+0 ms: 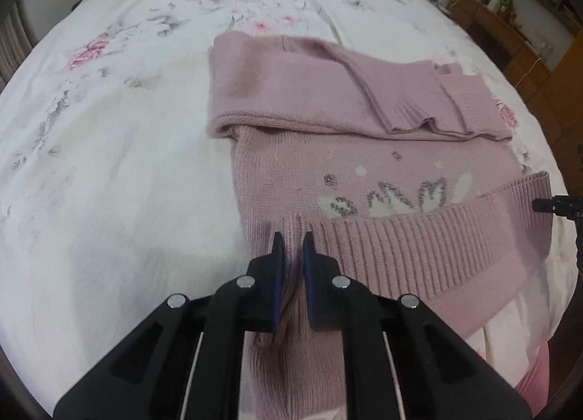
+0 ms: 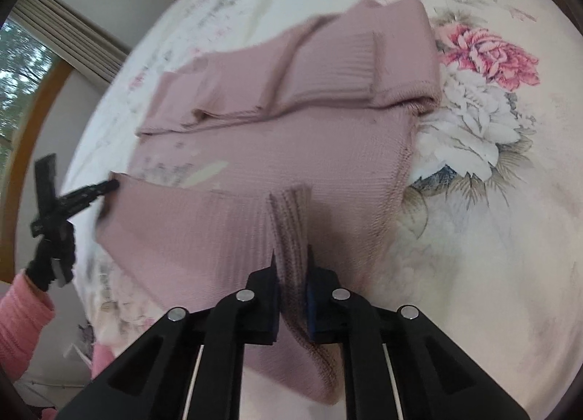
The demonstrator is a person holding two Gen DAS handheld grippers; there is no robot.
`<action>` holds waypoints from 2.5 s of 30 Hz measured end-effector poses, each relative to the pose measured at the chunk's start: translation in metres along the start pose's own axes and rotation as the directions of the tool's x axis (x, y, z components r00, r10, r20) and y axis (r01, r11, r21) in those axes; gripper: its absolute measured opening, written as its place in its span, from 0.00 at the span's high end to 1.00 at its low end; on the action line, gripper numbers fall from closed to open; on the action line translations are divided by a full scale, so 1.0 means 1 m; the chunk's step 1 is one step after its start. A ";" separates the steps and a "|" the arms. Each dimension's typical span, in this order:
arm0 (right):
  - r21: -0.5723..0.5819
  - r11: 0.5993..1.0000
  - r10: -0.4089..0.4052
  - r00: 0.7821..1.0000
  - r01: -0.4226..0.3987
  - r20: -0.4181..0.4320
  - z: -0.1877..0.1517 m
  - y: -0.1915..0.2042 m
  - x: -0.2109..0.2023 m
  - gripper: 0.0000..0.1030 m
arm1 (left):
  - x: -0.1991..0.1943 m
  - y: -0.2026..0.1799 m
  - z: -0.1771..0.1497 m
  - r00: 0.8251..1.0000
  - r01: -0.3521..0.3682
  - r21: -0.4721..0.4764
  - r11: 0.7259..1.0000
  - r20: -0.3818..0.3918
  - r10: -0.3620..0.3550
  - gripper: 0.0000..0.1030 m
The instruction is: Fold small clothes
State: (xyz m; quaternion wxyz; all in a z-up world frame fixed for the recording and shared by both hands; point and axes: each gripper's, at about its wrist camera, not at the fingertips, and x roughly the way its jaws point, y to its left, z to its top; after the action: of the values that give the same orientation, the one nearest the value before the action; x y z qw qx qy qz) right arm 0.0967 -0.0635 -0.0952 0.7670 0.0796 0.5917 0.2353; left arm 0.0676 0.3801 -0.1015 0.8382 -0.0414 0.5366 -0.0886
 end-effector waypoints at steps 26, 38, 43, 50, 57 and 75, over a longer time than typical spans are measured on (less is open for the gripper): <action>0.093 0.995 -0.002 0.961 -0.024 0.275 0.130 -0.008 -0.086 0.91 | -0.058 -0.014 0.152 0.940 0.074 -0.098 0.992 0.338 -0.037 0.92; 0.139 0.985 -0.125 0.975 0.101 0.183 0.217 -0.038 0.001 0.91 | 0.035 0.015 0.200 0.969 -0.035 -0.123 0.992 0.238 0.063 0.92; 0.169 0.973 -0.177 0.975 0.154 0.131 0.222 -0.056 0.033 0.91 | 0.075 0.018 0.204 0.981 -0.069 -0.123 0.990 0.174 0.090 0.92; 0.192 0.967 -0.193 0.975 0.169 0.112 0.207 -0.067 0.031 0.82 | 0.084 0.038 0.197 0.988 -0.080 -0.188 0.979 0.117 0.103 0.65; 0.199 0.976 -0.113 0.985 0.086 0.129 0.149 -0.060 -0.015 0.70 | 0.032 0.043 0.172 0.982 -0.056 -0.225 0.973 0.161 0.094 0.54; 0.226 0.974 -0.028 1.000 0.026 0.006 0.037 -0.050 -0.005 0.92 | 0.057 -0.050 0.077 1.000 -0.016 -0.034 0.999 -0.007 0.016 0.48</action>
State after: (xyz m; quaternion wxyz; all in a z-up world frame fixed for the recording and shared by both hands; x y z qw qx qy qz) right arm 0.1438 -0.1041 -0.1003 0.7586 0.1594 0.6123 0.1556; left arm 0.1553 0.3181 -0.1115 0.8362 -0.0511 0.5411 -0.0730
